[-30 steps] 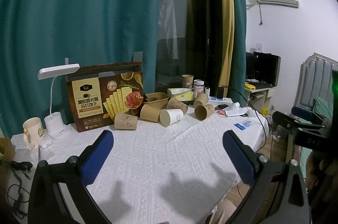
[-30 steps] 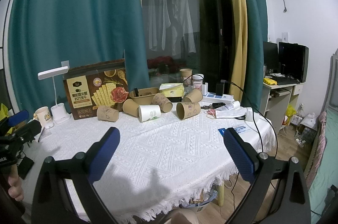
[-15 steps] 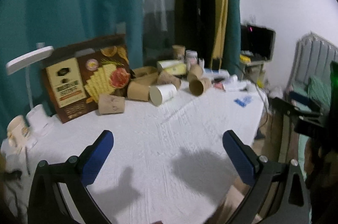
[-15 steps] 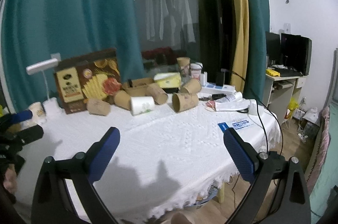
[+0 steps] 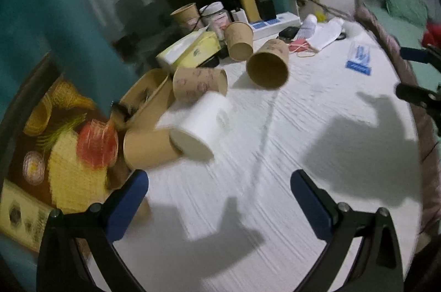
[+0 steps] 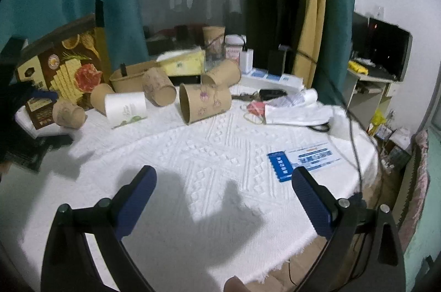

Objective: Flip cup upright
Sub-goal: 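Reach the left gripper to the white paper cup and close on it, then lift the white cup with the left gripper toward the right gripper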

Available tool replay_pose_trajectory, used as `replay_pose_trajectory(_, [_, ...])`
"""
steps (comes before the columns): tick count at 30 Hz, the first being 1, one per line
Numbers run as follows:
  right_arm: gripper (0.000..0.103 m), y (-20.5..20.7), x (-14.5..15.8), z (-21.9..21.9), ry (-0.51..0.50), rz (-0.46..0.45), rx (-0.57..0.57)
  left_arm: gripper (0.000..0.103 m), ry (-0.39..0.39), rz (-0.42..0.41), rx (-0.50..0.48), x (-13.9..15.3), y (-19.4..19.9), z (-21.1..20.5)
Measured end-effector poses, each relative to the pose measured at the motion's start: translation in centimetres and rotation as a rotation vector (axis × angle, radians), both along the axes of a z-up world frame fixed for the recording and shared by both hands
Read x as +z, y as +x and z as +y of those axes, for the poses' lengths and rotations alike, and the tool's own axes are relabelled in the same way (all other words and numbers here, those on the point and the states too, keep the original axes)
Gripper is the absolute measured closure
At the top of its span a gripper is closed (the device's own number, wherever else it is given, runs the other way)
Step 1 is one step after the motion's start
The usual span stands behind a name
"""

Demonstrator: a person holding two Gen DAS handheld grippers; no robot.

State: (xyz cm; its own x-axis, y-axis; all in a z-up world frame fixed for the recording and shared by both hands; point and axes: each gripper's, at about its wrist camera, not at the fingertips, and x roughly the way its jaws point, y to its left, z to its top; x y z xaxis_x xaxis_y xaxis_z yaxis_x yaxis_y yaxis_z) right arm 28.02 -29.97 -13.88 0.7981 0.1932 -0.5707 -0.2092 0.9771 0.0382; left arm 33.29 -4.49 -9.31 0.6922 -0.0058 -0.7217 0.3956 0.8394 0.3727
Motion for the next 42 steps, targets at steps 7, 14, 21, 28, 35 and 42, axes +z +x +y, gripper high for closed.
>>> replay_pose_trajectory(7, [0.005,2.0,-2.5,-0.6,0.028,0.062,-0.015,0.011,0.148,0.019,-0.083,-2.5,8.5,-2.3])
replay_pose_trajectory(14, [0.005,2.2,-3.2,-1.5,0.068,0.078,-0.028,0.029,0.241,0.120,-0.116,-5.6,12.8,-3.2])
replay_pose_trajectory(21, [0.005,1.2,-2.6,-2.1,0.081,0.072,-0.049,0.044,0.253,0.137,-0.138,-5.3,12.0,-3.5])
replay_pose_trajectory(28, [0.005,-2.4,-0.8,-1.8,0.094,0.032,-0.045,0.044,0.245,0.058,-0.221,-0.8,4.8,-5.7])
replay_pose_trajectory(35, [0.005,-8.4,-0.8,0.0,0.112,0.031,-0.011,0.044,0.234,0.081,-0.309,0.4,-5.8,-5.7])
replay_pose_trajectory(42, [0.005,-13.7,-3.1,1.8,0.106,0.101,0.029,0.044,0.201,0.185,-0.361,-2.3,-15.0,-5.6])
